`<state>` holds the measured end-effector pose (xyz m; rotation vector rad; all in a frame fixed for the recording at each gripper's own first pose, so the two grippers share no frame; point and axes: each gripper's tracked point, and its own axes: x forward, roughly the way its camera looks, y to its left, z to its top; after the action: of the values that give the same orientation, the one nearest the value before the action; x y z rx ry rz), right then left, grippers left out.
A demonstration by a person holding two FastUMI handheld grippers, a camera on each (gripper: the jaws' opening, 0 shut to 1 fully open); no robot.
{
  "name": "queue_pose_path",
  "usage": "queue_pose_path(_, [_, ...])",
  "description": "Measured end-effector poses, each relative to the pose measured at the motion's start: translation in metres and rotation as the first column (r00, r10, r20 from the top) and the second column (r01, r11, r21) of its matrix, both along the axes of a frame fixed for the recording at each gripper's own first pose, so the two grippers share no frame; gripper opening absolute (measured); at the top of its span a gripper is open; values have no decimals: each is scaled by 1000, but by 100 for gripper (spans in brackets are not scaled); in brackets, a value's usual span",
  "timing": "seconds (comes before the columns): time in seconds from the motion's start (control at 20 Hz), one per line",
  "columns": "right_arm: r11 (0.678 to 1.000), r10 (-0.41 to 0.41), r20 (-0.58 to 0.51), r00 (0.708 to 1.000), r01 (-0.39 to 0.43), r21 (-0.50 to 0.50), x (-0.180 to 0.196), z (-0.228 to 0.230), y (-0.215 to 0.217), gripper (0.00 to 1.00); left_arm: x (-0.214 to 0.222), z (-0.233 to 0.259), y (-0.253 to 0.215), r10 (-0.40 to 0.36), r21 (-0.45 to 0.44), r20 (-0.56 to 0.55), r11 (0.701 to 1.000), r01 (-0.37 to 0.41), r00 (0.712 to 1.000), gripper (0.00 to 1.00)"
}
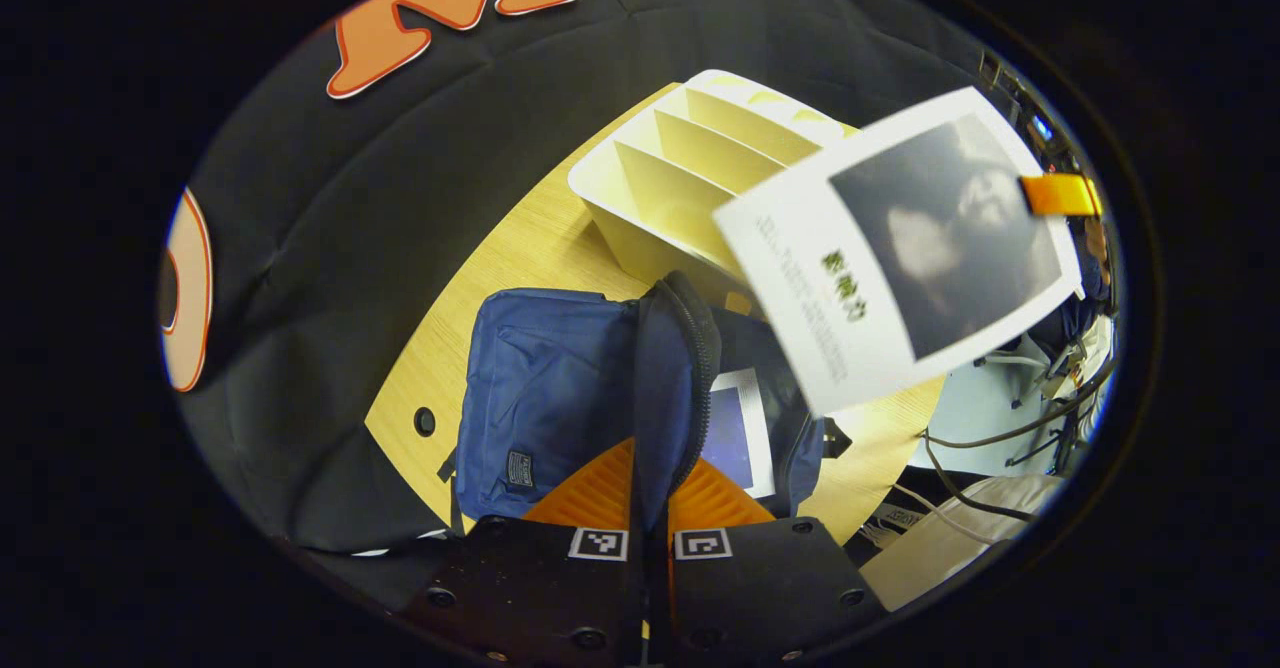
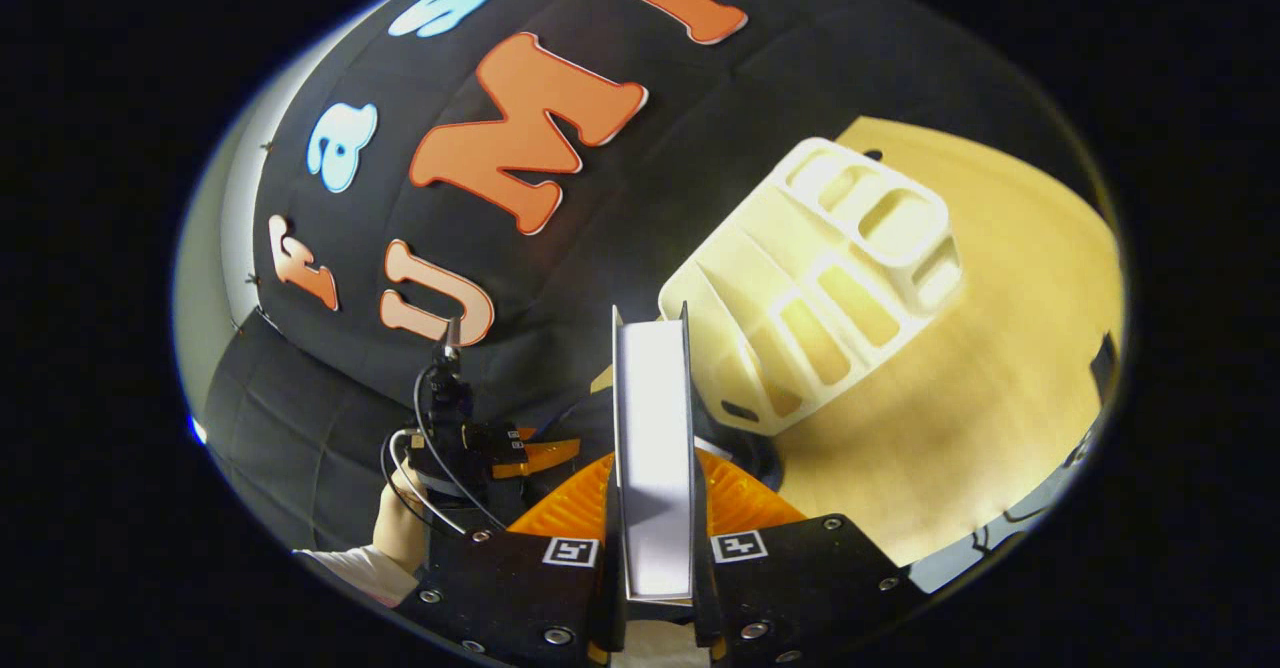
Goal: Open the schoolbag, grab two books from the bookshelf and put them into the schoolbag.
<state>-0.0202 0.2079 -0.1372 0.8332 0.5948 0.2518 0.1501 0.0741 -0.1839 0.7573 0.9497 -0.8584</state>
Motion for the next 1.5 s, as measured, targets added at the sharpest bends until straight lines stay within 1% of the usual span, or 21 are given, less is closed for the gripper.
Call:
queue_pose_path(0.2, [995, 14, -82, 997, -6, 95, 14, -60, 42, 26, 2, 4, 1, -8, -2, 14, 1000, 8, 1000, 3])
queue_pose_path(0.35, [993, 11, -124, 992, 3, 116, 40, -95, 78, 26, 3, 9, 3, -15, -5, 27, 1000, 15, 1000, 3])
queue_pose_path(0.55, [989, 22, -157, 987, 1, 146, 75, -115, 127, 26, 1, 18, 2, -37, -6, 46, 999, 37, 998, 3])
queue_pose_path(0.65, [987, 38, -162, 986, -11, 163, 85, -123, 150, 26, 2, 24, 2, -43, -7, 62, 999, 43, 997, 3])
queue_pose_path(0.75, [983, 29, -159, 987, 1, 183, 98, -125, 166, 27, 6, 30, 2, -51, 1, 81, 999, 51, 995, 3])
queue_pose_path(0.9, [980, 10, -157, 987, 22, 200, 115, -130, 182, 26, -1, 29, 0, -67, -1, 78, 998, 67, 995, 3])
queue_pose_path(0.95, [979, 5, -164, 987, 28, 202, 119, -132, 187, 37, -2, 30, 0, -74, 1, 80, 997, 74, 994, 3])
queue_pose_path(1.0, [979, 2, -178, 984, 34, 199, 121, -133, 191, 28, -1, 30, 0, -78, 7, 83, 997, 77, 994, 3])
queue_pose_path(1.05, [983, 6, -193, 981, 29, 179, 121, -136, 192, 30, 0, 29, 2, -74, 13, 84, 997, 73, 994, 3])
queue_pose_path(1.1, [987, 15, -206, 978, 19, 161, 114, -138, 196, 37, 2, 28, 4, -68, 15, 81, 998, 67, 994, 3])
queue_pose_path(1.2, [988, 37, -234, 971, -1, 152, 106, -138, 194, 69, 1, 25, 8, -55, 6, 68, 999, 54, 996, 3])
queue_pose_path(1.25, [990, 36, -249, 968, 0, 143, 101, -138, 190, 66, 1, 24, 9, -43, -6, 54, 999, 43, 998, 3])
queue_pose_path(1.3, [992, 34, -260, 965, 0, 130, 98, -138, 185, 94, 1, 24, 10, -33, -15, 47, 999, 34, 998, 3])
queue_pose_path(1.5, [996, 10, -244, 970, 12, 90, 79, -124, 156, 97, 1, 23, 12, -25, -25, 44, 999, 26, 999, 3])
